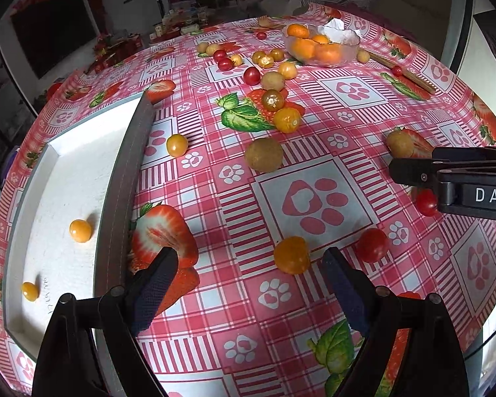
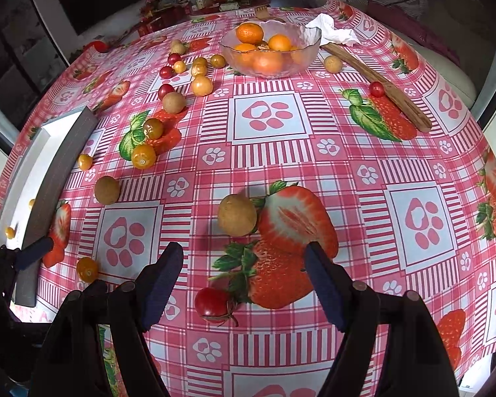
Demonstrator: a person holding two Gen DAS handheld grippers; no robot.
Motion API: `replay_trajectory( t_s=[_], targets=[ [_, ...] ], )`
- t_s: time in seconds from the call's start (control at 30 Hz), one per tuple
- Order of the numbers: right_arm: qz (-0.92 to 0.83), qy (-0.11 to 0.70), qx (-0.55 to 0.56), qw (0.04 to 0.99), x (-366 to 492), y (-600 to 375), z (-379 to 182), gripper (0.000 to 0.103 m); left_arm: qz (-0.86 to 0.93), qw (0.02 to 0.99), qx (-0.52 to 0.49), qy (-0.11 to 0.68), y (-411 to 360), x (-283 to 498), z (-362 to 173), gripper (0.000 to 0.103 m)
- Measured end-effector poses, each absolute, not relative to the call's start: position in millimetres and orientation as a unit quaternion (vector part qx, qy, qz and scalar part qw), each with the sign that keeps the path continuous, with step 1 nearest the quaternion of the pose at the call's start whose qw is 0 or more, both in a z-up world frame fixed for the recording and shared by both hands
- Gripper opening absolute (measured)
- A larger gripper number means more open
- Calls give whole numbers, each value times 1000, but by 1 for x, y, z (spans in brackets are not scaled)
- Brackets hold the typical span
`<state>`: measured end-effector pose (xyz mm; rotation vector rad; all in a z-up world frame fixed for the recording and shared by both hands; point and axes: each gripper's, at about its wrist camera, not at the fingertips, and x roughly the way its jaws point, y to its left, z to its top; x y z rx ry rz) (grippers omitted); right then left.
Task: Organize fruits
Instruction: 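Grasp an orange tomato with the left gripper while the right grasps a brown fruit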
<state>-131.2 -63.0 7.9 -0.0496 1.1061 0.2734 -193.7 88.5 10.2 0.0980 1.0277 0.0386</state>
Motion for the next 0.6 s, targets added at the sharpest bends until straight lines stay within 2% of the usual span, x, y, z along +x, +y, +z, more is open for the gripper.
replay_trajectory(
  t_s=[0.2, 0.27, 0.37, 0.4, 0.47, 0.5, 0.53, 0.57, 0.6],
  targets=[
    [128, 514, -50, 846, -121, -49, 4, 79, 18, 869, 37, 494, 86, -189, 10, 90],
    [126, 511, -60, 848, -120, -45, 3, 78, 9, 868, 27, 495, 85, -190, 10, 80],
    [119, 505, -79, 851, -120, -39, 2, 70, -1, 868, 19, 497, 82, -192, 11, 67],
    [118, 503, -84, 852, -120, -38, 2, 66, -4, 868, 19, 497, 80, -192, 12, 64],
    [118, 499, -87, 854, -120, -38, 3, 52, -16, 867, 10, 497, 77, -193, 13, 47],
    [122, 500, -85, 853, -120, -37, 4, 42, -20, 868, 9, 496, 76, -193, 13, 41],
    [123, 500, -84, 853, -120, -37, 4, 33, -24, 870, 12, 493, 73, -193, 14, 30],
    [124, 499, -85, 853, -120, -37, 5, 27, -29, 870, 14, 492, 72, -194, 14, 22],
    [127, 500, -83, 852, -120, -37, 5, 27, -32, 870, 14, 492, 71, -194, 15, 22]
  ],
)
